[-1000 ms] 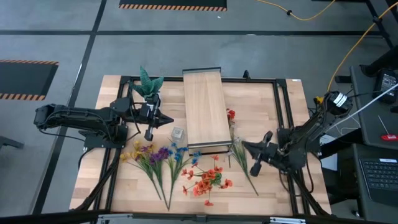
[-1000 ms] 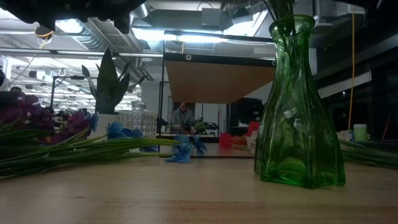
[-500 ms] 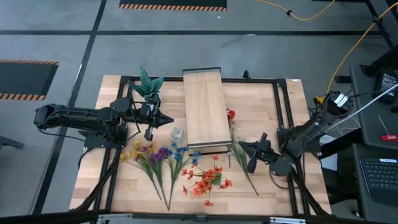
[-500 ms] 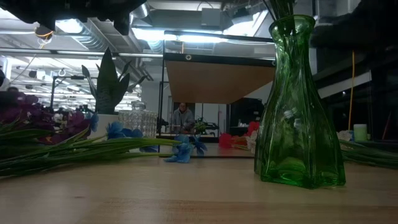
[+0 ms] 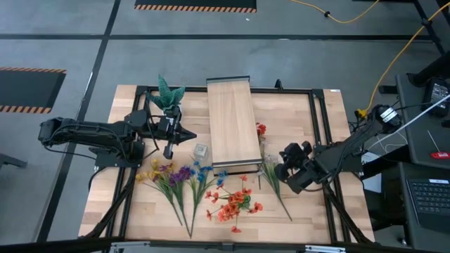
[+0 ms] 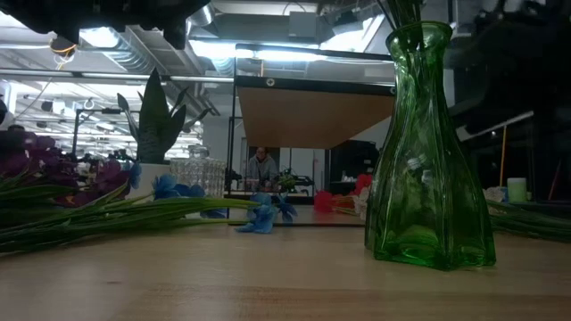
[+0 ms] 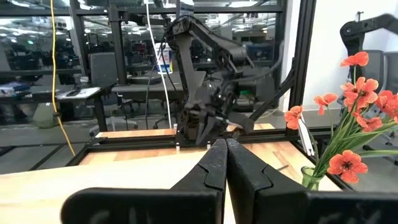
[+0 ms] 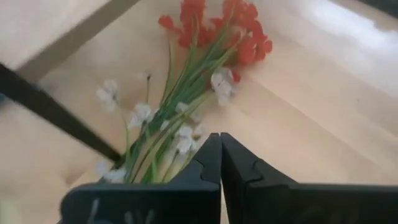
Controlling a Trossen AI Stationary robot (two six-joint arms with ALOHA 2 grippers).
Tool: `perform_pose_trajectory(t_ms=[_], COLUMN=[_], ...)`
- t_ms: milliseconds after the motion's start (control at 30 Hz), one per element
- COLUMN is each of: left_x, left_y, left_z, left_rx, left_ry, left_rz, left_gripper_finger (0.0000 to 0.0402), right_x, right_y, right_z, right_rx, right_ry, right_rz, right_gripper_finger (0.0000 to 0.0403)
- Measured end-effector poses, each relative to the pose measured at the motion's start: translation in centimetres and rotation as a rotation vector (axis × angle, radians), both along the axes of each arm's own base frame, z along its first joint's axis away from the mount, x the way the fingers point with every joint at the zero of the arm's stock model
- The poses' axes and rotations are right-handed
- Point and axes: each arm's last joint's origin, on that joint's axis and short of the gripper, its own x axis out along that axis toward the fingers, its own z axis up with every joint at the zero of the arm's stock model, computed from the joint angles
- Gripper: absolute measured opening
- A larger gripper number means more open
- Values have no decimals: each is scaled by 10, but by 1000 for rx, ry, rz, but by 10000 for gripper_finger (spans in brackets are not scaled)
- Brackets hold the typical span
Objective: Pick and place flowers into a vace then onto a shelf
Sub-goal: Put the white flowers into the green vase
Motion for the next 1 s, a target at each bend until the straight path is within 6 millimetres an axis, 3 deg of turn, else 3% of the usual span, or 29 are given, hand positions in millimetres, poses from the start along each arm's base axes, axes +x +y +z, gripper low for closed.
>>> perform_pose_trajectory(t_ms=[233, 400, 567, 800, 1000], left_x=[0, 0, 0, 0, 0], left_y=[0, 0, 0, 0, 0], left_z=[0, -1, -4, -5, -5], left_rx=[7, 6, 2, 7, 18], left_ry=[0, 11, 40, 51, 50], left_rz=[1, 1, 1, 1, 1], left_gripper_finger=[3, 3, 3, 3, 3], right_x=[10, 26, 29, 14, 13], right_y=[11, 31, 58, 89, 100], right_z=[28, 35, 41, 33, 26], right_rx=[127, 124, 111, 134, 157], right_ry=[144, 257, 339, 301, 274], right_rz=[46, 108, 132, 127, 115], right_gripper_finger=[0, 0, 0, 9, 57])
